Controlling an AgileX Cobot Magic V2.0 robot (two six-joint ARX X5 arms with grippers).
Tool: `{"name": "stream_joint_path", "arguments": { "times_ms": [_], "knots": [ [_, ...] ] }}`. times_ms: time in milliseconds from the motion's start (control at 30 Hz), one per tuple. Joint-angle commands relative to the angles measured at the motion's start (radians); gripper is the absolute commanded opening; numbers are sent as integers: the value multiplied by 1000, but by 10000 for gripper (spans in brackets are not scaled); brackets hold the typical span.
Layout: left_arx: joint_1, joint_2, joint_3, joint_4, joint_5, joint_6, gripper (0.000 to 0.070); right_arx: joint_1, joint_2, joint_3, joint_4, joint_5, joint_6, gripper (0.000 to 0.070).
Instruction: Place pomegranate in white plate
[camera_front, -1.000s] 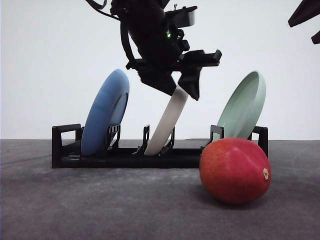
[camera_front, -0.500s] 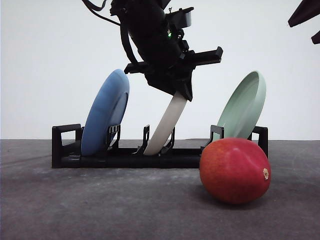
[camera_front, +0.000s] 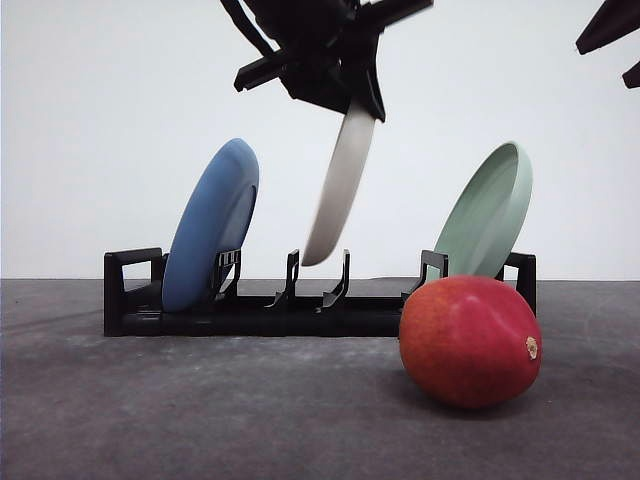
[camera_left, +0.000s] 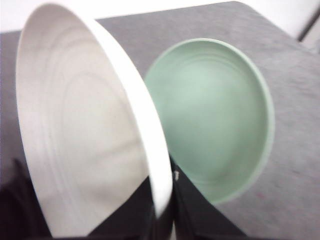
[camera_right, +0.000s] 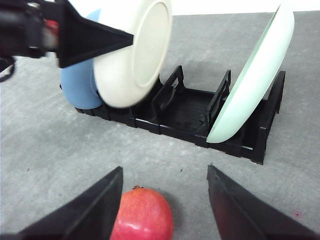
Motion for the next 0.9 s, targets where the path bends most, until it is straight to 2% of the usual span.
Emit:
{"name": "stream_joint_path", "arguments": {
  "times_ms": [0,200,300,400,600,700,867],
  "knots": [
    [-8,-22,23,8,41,-41,10,5,3,16,9,-3,-11,337],
    [-15,-102,22,-72,129,-110,10,5,3,16,9,-3,-11,337],
    [-18,-158,-9,-69,160,-146,10,5,3,16,9,-3,-11,337],
    [-29,-248,-103,2,160,-173,10,5,3,16,8,-3,-11,337],
    [-42,-493,-413,247,160,-251,10,5,3,16,3,-3,-11,337],
    [-55,-609,-564,361,159,-263,10,5,3,16,3,-2,-11,337],
    [-68,-743,-753,480,159,-254,10,5,3,16,3,-3,-9,337]
  ]
}}
